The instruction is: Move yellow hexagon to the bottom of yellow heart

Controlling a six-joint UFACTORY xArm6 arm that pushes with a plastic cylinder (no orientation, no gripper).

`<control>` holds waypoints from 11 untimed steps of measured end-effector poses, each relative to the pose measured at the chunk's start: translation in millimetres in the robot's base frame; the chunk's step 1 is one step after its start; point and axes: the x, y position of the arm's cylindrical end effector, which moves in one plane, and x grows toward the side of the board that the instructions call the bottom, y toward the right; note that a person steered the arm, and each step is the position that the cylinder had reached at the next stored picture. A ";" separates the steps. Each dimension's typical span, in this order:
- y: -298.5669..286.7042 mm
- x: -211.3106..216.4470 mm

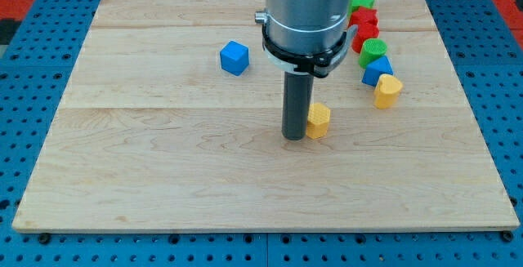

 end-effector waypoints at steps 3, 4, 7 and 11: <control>46.2 -17.4; 19.4 -28.0; 45.4 -46.8; 77.0 -24.7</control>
